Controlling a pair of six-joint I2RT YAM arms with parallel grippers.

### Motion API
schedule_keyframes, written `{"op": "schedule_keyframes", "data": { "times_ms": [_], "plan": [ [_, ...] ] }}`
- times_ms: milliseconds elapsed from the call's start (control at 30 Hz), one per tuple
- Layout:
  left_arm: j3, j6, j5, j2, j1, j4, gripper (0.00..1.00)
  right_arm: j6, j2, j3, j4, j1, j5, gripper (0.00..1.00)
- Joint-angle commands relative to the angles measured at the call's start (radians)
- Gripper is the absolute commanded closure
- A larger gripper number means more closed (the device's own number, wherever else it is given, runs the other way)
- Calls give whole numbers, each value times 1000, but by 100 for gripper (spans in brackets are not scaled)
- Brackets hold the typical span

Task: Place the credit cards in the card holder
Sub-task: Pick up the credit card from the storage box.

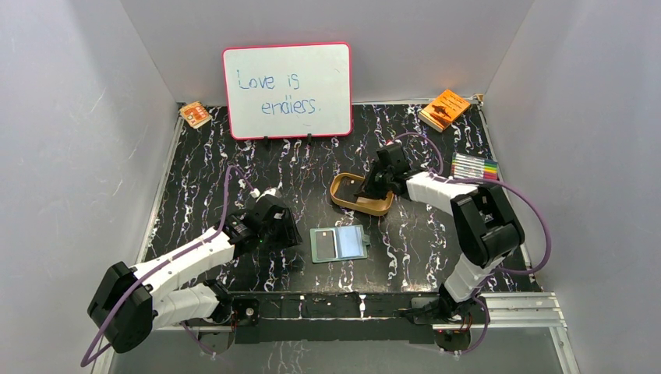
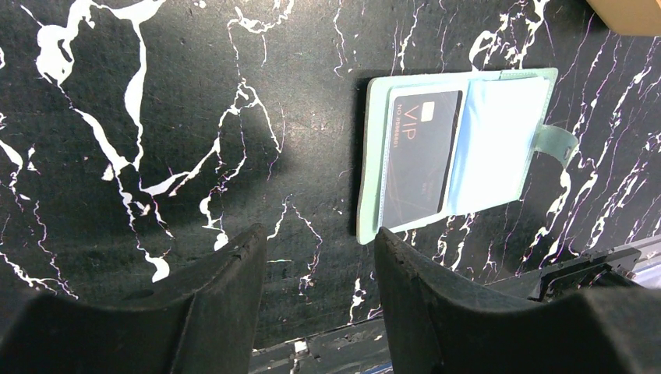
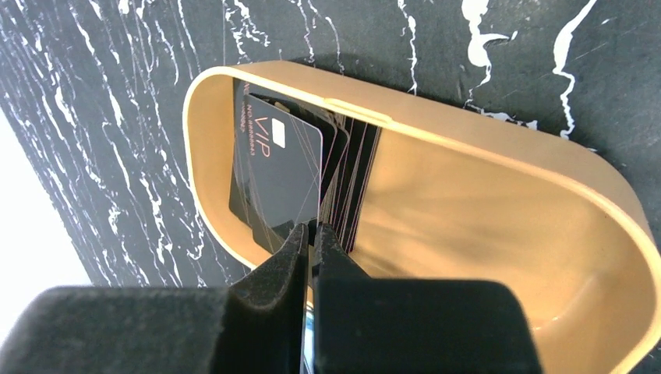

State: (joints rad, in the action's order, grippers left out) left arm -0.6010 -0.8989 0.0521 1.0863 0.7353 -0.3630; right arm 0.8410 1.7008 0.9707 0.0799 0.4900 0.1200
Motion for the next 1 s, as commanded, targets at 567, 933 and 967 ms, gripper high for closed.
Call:
{"op": "schedule_keyframes", "data": {
  "times_ms": [567,933,967],
  "plan": [
    [-38,6,31,-19,-1,-24,50,174,-330,-22,160,-68,135,100],
    [-62,-7,45,-93,-2,-54,50,340,-475,-10,195,-247,730,100],
    [-61,-10,46,-102,-1,-57,50,354,-491,-17,180,-248,771,100]
  ]
}}
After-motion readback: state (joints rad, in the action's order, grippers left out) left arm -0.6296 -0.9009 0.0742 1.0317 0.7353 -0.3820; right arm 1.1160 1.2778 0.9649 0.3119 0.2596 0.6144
